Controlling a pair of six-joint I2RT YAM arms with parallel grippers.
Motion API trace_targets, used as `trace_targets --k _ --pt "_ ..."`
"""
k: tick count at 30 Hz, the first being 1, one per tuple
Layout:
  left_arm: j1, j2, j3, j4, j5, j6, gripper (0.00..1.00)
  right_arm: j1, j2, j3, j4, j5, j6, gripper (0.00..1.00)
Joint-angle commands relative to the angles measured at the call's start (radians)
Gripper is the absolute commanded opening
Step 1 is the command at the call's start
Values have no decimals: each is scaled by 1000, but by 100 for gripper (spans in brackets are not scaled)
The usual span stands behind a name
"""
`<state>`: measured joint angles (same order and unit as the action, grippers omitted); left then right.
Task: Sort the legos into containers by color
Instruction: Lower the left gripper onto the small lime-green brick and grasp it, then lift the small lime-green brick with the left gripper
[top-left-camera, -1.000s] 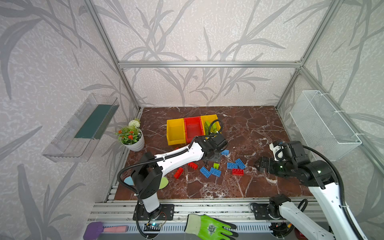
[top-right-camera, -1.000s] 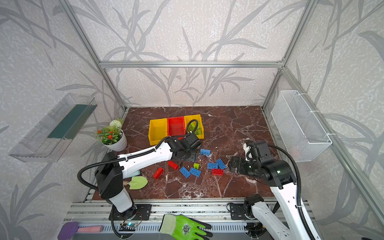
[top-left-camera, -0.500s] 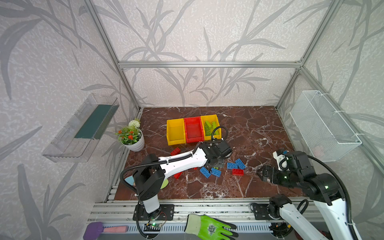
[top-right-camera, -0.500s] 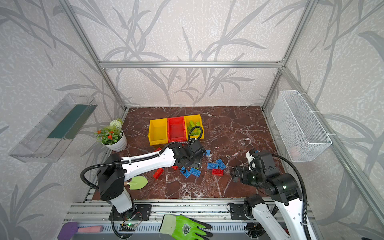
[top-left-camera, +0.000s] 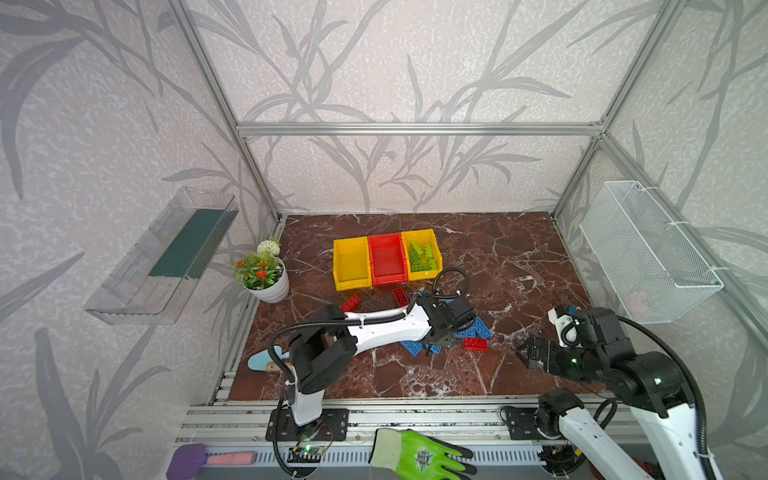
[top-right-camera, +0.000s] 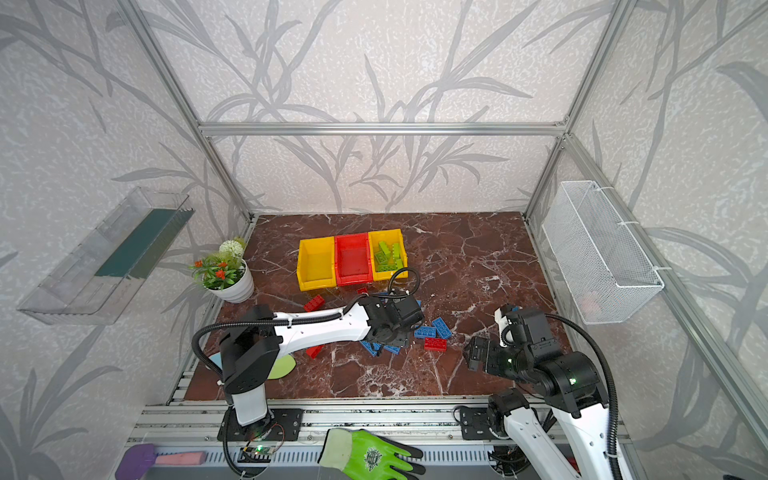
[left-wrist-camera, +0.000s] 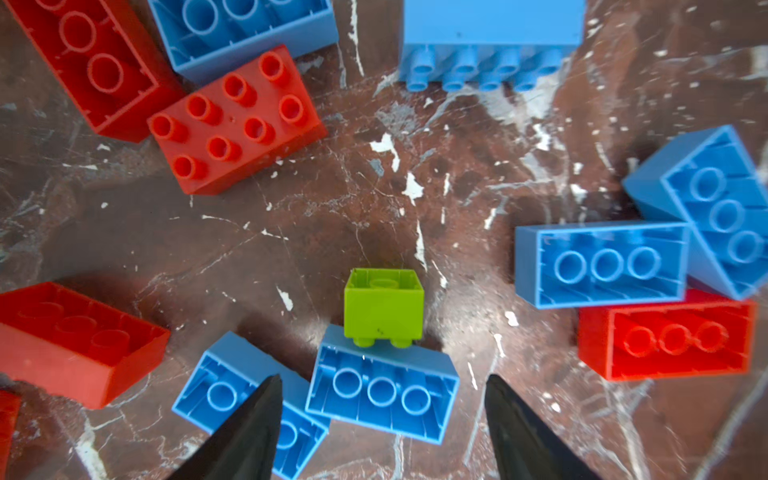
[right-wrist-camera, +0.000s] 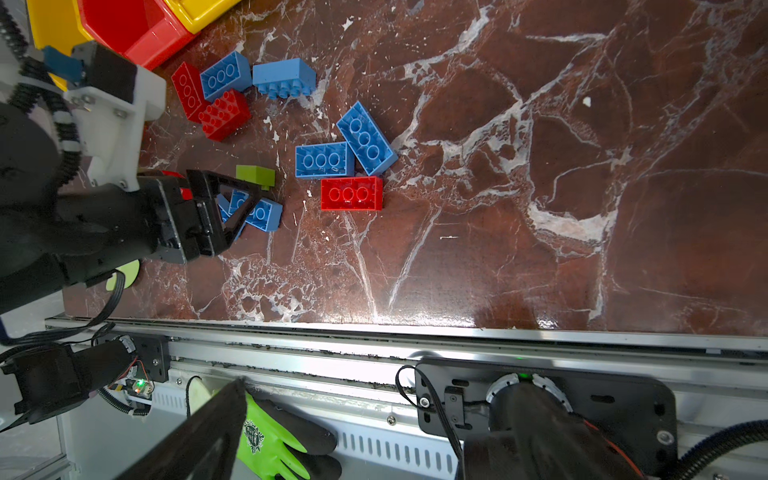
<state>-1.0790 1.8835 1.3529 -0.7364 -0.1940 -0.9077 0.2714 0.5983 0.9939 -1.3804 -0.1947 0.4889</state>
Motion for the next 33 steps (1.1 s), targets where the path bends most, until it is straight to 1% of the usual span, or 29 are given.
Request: trace_targets --k 1,10,16,28,33 --pt "3 14 33 -45 -57 15 76 5 -9 10 -35 13 -10 99" --pt "32 30 12 3 -38 69 72 5 -11 11 -43 17 -10 99" --pt "41 60 35 13 -19 114 72 5 -11 24 -46 28 -2 99" --pt "77 85 18 78 34 148 71 5 -9 30 -53 36 20 99" --pt "90 99 10 99 53 148 68 5 6 39 -49 41 23 99"
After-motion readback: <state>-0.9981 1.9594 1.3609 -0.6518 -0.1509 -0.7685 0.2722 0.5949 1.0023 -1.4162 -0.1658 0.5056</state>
